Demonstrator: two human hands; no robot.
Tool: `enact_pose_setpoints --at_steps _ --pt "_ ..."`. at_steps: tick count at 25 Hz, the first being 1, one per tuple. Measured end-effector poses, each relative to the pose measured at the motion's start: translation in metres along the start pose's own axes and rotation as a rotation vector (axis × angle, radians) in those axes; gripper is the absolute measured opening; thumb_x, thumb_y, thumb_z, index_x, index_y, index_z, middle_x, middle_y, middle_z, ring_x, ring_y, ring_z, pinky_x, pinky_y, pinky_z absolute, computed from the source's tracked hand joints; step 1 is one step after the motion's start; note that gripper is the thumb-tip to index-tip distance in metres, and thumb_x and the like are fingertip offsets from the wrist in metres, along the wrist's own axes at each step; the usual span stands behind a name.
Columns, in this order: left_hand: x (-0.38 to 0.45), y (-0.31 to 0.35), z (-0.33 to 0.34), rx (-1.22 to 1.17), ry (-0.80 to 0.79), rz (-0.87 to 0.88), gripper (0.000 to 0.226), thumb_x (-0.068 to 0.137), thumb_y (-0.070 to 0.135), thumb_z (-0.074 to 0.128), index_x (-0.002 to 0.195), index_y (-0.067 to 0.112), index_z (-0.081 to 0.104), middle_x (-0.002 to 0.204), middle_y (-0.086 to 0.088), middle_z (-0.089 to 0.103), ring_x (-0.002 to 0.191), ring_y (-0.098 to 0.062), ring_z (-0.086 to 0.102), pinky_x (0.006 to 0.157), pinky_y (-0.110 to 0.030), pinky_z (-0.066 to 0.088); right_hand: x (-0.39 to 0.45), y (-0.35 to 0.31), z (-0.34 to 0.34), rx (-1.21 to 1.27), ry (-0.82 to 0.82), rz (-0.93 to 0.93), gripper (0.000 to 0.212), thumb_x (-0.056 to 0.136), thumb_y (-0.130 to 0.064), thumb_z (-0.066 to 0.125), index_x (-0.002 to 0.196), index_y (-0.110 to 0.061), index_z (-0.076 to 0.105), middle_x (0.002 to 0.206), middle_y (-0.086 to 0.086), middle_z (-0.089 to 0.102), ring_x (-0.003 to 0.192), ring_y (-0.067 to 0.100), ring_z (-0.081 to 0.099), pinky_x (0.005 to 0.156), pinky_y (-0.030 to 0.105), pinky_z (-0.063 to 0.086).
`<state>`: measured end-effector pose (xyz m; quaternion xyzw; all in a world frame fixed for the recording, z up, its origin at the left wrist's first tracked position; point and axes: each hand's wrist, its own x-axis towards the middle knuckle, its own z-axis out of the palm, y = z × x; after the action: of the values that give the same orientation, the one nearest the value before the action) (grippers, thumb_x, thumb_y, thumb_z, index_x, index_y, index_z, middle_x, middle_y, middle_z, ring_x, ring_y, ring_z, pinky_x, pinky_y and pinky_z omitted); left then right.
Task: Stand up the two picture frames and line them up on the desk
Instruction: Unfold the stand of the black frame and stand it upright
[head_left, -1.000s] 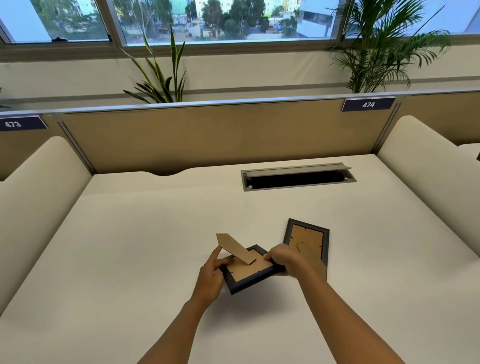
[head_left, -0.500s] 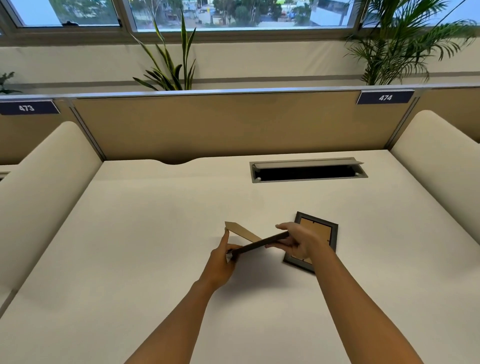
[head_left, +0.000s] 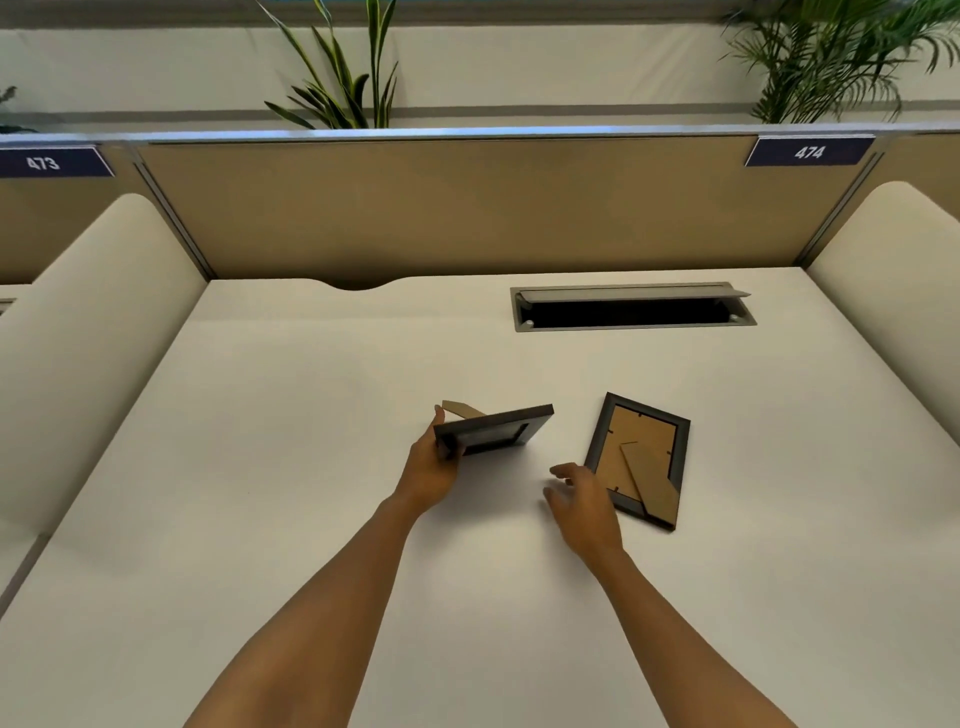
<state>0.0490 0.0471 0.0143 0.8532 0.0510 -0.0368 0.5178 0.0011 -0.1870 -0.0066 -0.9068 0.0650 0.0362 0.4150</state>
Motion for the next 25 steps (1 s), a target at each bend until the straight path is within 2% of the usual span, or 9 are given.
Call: enact_pose_setpoints --at_steps 3,6,9,13,20,25 --pt "0.012 0.001 -0.010 0.014 0.001 -0.022 0.043 0.094 0.008 0.058 0.135 0.015 0.050 0.116 0.004 0.060 0.116 -0.023 0.058 0.081 -0.012 0.040 -0.008 0.003 0.016 -0.153 -0.123 -0.158 0.045 0.094 -0.031 0.069 0.135 -0.017 0.054 0.143 -0.003 0.051 0.134 0.017 0.046 0.104 0.033 0.045" --pt "0.020 0.000 -0.018 0.003 0.023 -0.052 0.048 0.093 0.005 0.059 0.138 0.010 0.042 0.132 -0.007 0.057 0.122 -0.022 0.052 0.091 -0.022 0.040 -0.007 0.002 0.024 -0.159 -0.261 -0.136 0.071 0.097 -0.040 0.062 0.155 -0.018 0.028 0.165 -0.008 0.016 0.154 0.014 0.010 0.122 0.035 0.021" --pt "0.026 -0.003 -0.022 0.032 0.031 -0.063 0.052 0.094 0.006 0.059 0.141 0.009 0.036 0.140 -0.011 0.052 0.129 -0.026 0.049 0.095 -0.023 0.039 0.001 0.001 0.023 -0.231 -0.334 -0.157 0.082 0.100 -0.045 0.055 0.159 -0.017 0.007 0.167 -0.005 -0.006 0.154 0.015 -0.008 0.126 0.035 0.005" --pt "0.032 -0.005 -0.025 0.038 0.013 -0.089 0.054 0.095 0.006 0.059 0.143 0.009 0.034 0.143 -0.011 0.050 0.133 -0.028 0.046 0.096 -0.026 0.040 0.006 0.002 0.021 -0.282 -0.387 -0.192 0.084 0.101 -0.043 0.053 0.158 -0.012 -0.001 0.166 0.002 -0.012 0.154 0.019 -0.011 0.126 0.037 -0.004" --pt "0.034 -0.006 -0.030 -0.007 0.008 -0.098 0.060 0.095 0.005 0.058 0.146 0.013 0.028 0.146 -0.009 0.046 0.136 -0.027 0.043 0.103 -0.033 0.040 0.008 0.002 0.021 -0.281 -0.410 -0.184 0.085 0.101 -0.043 0.053 0.158 -0.012 -0.001 0.166 0.003 -0.013 0.154 0.021 -0.012 0.125 0.037 -0.006" --pt "0.037 -0.007 -0.034 -0.038 0.018 -0.107 0.061 0.095 0.004 0.057 0.147 0.014 0.028 0.146 -0.008 0.046 0.136 -0.025 0.043 0.101 -0.031 0.040 0.009 0.004 0.022 -0.270 -0.407 -0.184 0.085 0.101 -0.044 0.053 0.158 -0.012 -0.001 0.166 0.003 -0.012 0.154 0.019 -0.012 0.125 0.036 -0.006"
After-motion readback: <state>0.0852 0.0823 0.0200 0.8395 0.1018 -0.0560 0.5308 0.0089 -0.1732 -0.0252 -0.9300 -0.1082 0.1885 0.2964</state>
